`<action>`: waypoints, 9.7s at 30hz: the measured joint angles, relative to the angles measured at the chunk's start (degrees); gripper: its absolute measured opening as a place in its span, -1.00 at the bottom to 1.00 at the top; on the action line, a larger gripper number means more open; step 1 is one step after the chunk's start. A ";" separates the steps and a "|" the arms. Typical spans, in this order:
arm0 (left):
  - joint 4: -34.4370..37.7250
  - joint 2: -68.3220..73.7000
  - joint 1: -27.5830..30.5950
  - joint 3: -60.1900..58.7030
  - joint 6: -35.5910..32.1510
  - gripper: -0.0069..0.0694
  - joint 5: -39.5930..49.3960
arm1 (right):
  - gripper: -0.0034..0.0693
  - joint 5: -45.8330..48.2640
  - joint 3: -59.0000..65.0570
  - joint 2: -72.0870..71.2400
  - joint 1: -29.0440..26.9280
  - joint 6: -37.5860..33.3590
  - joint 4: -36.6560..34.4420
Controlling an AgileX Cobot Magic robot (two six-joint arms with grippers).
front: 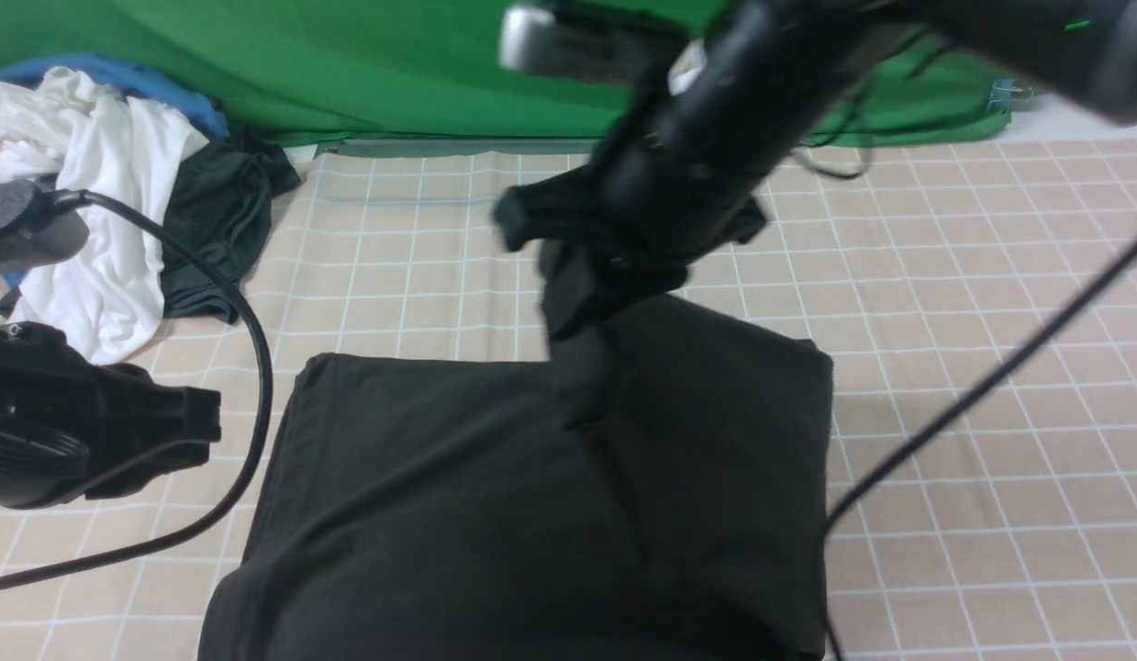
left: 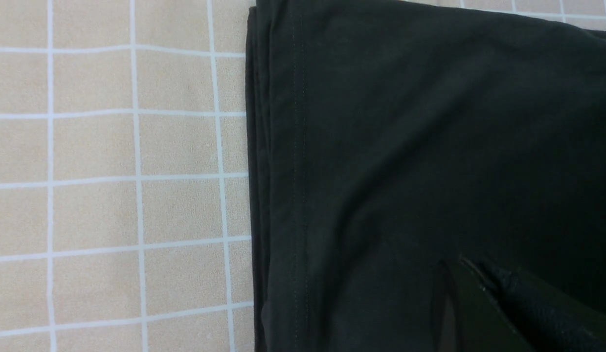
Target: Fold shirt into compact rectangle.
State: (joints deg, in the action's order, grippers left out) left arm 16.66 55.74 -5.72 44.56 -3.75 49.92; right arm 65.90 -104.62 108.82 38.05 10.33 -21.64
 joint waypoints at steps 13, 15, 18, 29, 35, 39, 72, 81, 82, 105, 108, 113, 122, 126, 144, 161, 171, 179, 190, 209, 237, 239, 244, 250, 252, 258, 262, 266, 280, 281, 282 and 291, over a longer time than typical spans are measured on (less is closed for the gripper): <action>0.00 0.00 0.00 0.00 0.00 -0.77 -0.17 | -0.65 -4.05 -8.02 13.39 6.35 0.24 -3.99; 0.00 0.00 0.00 0.00 0.00 -0.77 -0.17 | -0.65 -5.02 -8.73 14.72 7.08 0.24 -4.62; 0.00 0.00 0.00 0.00 0.00 -0.77 -0.22 | -0.65 -7.58 -9.16 16.06 8.06 0.24 -5.31; 0.00 0.00 0.00 0.00 0.00 -0.77 -0.33 | 0.22 -15.83 -9.19 18.48 8.58 -1.11 -7.67; 0.00 0.00 0.00 0.00 0.00 -0.77 -0.39 | 0.46 -12.60 -9.60 17.64 7.71 -7.56 -7.03; 2.36 0.30 0.00 0.00 -1.15 -0.77 -2.13 | -0.10 -2.16 -12.08 14.75 4.24 -9.43 1.46; -6.84 32.92 -9.21 0.00 14.40 -0.77 -4.92 | -0.80 -16.13 41.33 -6.51 -2.81 -12.07 7.61; -9.58 30.23 -9.21 0.00 17.13 -0.77 -4.30 | -0.80 -17.46 43.73 -5.90 -2.81 -13.98 7.99; -9.73 29.04 -9.21 0.00 17.13 -0.77 -4.35 | -0.80 -17.52 43.75 -6.68 -2.81 -14.04 7.99; -10.91 33.59 -9.21 0.00 18.55 -0.77 -8.35 | -0.80 -20.00 45.16 -5.57 2.31 -14.88 5.17; -12.18 32.23 -9.21 0.00 18.57 -0.77 -8.14 | -0.80 -18.54 45.94 -8.44 2.31 -13.21 8.33; -16.66 24.90 -9.21 0.10 20.12 -0.77 -7.05 | -0.80 -18.22 44.39 -18.21 0.04 -5.50 19.18; -15.72 9.13 -9.16 0.17 19.47 -0.77 -1.65 | -0.55 -19.05 33.93 -17.28 -11.52 -4.57 20.87; -13.31 3.86 -9.16 0.17 18.00 -0.77 -0.55 | 0.01 -19.30 28.33 -10.49 -12.24 -5.80 20.30; -13.13 -0.76 -9.16 0.11 17.28 -0.77 2.44 | 0.55 -17.32 18.10 9.62 -12.24 -10.33 11.83; -11.78 -0.76 -9.16 0.11 17.28 -0.77 1.79 | -0.56 -21.81 8.49 10.33 -19.63 -12.05 11.53; -11.66 -0.76 -9.16 0.11 17.28 -0.77 1.17 | 0.09 -18.20 7.80 10.64 -24.29 -12.24 12.33; -11.78 -0.76 -9.16 0.11 17.19 -0.77 0.51 | -0.49 -6.24 2.34 3.32 -24.32 -19.23 17.21; -11.84 -0.76 -9.16 0.11 16.12 -0.77 0.50 | -0.80 -8.62 10.54 -29.24 -24.32 -18.32 18.61; -11.84 -0.76 -9.16 0.01 11.64 -0.77 -4.15 | -0.80 -66.99 81.72 -99.52 -24.32 -16.60 18.67; -10.93 -32.59 -9.16 -15.04 6.65 -0.77 -20.31 | -0.51 -70.57 85.58 -106.76 -24.32 -16.60 18.62; -12.74 -32.59 -9.16 -15.15 3.75 -0.77 -20.31 | -0.51 -70.52 85.58 -106.76 -24.32 -16.60 18.62; -16.20 -32.59 -9.16 -15.21 -0.30 -0.77 -20.31 | -0.47 -70.57 85.58 -106.76 -24.32 -16.60 18.62; -19.20 -32.59 -9.16 -15.27 -1.29 -0.77 -21.85 | -0.45 -70.52 85.58 -106.76 -24.32 -16.60 18.62; -19.32 -32.83 -9.09 -15.33 -1.33 -0.77 -22.77 | -0.44 -70.52 85.58 -106.76 -24.32 -16.60 18.62; -17.63 -39.23 -2.59 -22.67 -2.70 -0.77 -33.18 | -0.41 -70.52 85.58 -106.76 -24.32 -16.60 18.62; -15.82 -46.60 2.97 -33.93 -2.89 -0.77 -42.60 | -0.39 -70.52 85.58 -106.76 -24.32 -16.60 18.62; -15.84 -51.74 4.14 -41.78 -2.94 -0.77 -45.47 | -0.37 -70.52 85.58 -106.76 -24.32 -16.60 18.62; -15.02 -55.74 4.50 -44.97 -4.08 -0.77 -36.62 | -0.31 -70.68 85.58 -106.76 -24.32 -16.60 18.62; -15.02 -55.74 4.50 -44.97 -4.10 -0.77 -36.58 | -0.31 -70.68 85.58 -106.76 -24.32 -16.60 18.62; -15.02 -55.74 4.50 -44.97 -4.15 -0.77 -36.58 | -0.31 -70.68 85.58 -106.76 -24.32 -16.60 18.62; -15.02 -55.74 4.50 -44.97 -4.21 -0.77 -36.58 | -0.31 -70.70 85.58 -106.76 -24.32 -16.60 18.62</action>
State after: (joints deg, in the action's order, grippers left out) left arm 1.64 0.00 -1.22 -0.41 -7.97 13.34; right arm -4.80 -19.04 2.07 13.73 -6.27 -3.03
